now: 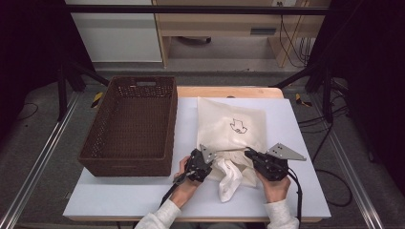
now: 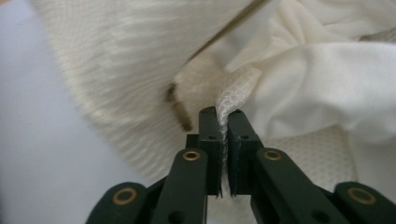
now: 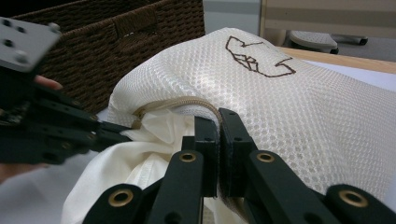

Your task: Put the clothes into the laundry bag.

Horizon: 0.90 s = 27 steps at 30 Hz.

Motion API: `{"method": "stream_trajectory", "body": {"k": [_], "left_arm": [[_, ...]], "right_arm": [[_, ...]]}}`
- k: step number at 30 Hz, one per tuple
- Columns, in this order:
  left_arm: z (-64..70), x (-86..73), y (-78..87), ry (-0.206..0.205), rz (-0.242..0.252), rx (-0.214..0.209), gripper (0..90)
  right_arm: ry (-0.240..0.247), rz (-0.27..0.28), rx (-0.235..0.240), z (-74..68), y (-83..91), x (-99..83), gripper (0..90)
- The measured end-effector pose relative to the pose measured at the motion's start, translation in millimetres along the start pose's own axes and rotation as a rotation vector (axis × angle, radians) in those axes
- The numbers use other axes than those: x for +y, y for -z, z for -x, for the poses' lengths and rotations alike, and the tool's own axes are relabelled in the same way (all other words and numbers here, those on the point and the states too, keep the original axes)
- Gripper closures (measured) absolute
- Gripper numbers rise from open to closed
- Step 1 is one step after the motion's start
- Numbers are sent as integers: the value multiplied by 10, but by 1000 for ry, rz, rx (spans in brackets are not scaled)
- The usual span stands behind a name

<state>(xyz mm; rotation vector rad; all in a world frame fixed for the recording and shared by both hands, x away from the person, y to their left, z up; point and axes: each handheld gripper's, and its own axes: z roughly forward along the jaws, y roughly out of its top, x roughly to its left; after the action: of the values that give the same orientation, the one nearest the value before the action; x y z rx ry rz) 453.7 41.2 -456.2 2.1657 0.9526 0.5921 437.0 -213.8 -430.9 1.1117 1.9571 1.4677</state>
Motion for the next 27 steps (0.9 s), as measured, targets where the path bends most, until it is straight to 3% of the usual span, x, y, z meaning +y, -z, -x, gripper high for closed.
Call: {"method": "stream_trajectory", "body": {"k": [4, 7, 9, 11, 13, 16, 18, 20, 23, 27], "left_arm": [[-101, -194, 171, 53, 10, -50, 870], [-49, -335, 228, 37, 21, -57, 854], [-26, -327, 216, 32, 43, -49, 740], [-11, -262, 194, 22, 66, -73, 630], [57, -182, 145, -15, 86, -50, 560], [131, -99, 71, -69, 66, -1, 589], [128, -91, 70, -67, 53, 29, 727], [68, -122, 145, -40, 58, 17, 836], [-29, -222, 355, -10, 90, 31, 850], [-140, -446, 519, 58, 86, -34, 851]], "right_arm": [[-4, -4, -4, 16, -3, -9, 874], [-5, -3, -2, 5, -4, -7, 874], [-3, -6, 2, -10, -26, -8, 874], [0, -8, 2, -25, -38, -8, 874], [0, -5, 2, -26, -31, -5, 874], [-4, -2, 5, -14, -22, -4, 874], [-5, -2, 6, -14, -21, -4, 874], [-5, -3, 6, -9, -18, -3, 874], [-9, -5, 1, -2, -24, -7, 874], [-12, -6, -6, 6, -18, -5, 874]]}}
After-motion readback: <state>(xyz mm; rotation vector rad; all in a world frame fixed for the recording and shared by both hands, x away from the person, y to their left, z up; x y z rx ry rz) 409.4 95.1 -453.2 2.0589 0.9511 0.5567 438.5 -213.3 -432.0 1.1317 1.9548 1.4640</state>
